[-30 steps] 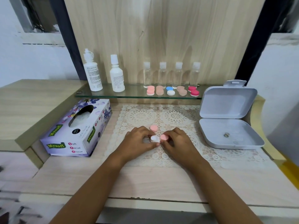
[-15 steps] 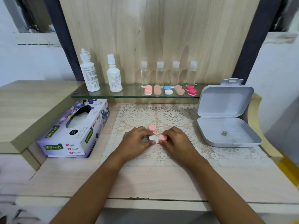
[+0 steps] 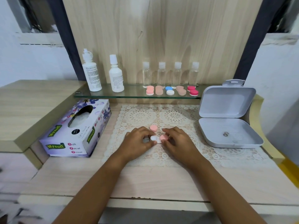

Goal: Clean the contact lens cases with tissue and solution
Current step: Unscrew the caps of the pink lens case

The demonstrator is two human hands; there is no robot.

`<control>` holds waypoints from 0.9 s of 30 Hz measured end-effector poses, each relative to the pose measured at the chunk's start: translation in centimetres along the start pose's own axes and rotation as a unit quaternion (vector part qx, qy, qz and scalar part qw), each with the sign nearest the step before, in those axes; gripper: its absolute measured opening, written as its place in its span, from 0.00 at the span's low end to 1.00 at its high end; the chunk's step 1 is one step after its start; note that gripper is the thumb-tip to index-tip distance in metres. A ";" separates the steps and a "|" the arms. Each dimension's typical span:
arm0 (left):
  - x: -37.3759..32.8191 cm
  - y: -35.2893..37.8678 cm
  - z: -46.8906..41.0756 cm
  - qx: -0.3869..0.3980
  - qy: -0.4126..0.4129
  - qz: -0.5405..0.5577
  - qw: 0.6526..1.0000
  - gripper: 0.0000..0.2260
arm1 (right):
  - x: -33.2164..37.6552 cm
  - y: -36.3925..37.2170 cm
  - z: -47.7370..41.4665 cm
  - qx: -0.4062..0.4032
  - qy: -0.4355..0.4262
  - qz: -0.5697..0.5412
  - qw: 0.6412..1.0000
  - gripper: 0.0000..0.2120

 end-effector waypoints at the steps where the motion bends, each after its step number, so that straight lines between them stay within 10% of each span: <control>1: 0.0 0.0 0.0 -0.001 0.000 -0.001 1.000 0.12 | 0.1 0.0 0.1 0.000 -0.004 0.006 1.000 0.21; 27: -0.1 0.0 0.1 0.010 -0.006 -0.016 1.000 0.10 | -0.9 -1.9 -1.3 -0.045 0.088 -0.104 0.990 0.05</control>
Point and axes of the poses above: each hand's wrist, its own z-axis away from the middle knuckle, its own y-axis out of the palm, x = y × z, the point moved 4 cm from there along -z, towards the middle knuckle
